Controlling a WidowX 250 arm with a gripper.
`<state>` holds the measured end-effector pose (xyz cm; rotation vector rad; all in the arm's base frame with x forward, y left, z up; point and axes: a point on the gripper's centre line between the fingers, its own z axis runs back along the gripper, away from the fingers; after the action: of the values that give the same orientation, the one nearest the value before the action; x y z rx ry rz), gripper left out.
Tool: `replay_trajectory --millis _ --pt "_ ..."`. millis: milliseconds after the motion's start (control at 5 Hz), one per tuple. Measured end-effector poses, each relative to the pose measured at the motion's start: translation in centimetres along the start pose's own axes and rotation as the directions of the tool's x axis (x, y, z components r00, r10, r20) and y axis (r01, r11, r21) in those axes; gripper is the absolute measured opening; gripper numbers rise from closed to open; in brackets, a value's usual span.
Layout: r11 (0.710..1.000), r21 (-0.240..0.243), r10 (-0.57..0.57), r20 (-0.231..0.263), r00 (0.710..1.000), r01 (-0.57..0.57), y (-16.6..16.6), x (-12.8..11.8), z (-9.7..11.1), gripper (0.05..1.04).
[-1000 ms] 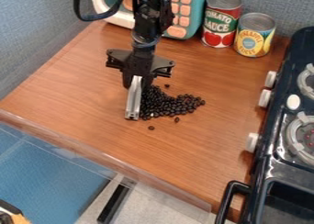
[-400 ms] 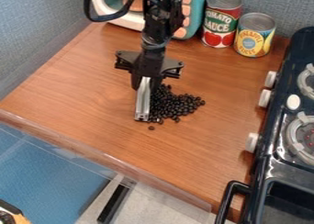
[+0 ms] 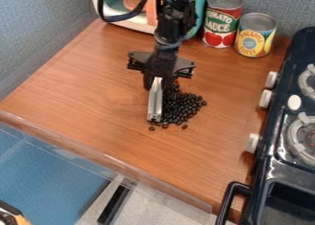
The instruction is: Sweep into pile
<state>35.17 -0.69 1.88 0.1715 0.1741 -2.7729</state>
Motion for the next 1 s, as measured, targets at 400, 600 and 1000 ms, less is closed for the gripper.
replay_trajectory --millis 400,600,1000 --pt "1.000 0.019 -0.008 0.006 1.000 0.008 1.6 0.3 0.3 0.343" --pt "1.000 0.026 0.008 0.016 1.000 -0.008 1.8 0.2 0.4 0.343" --pt "0.999 0.032 0.011 0.030 0.999 -0.012 2.1 0.2 0.5 0.343"
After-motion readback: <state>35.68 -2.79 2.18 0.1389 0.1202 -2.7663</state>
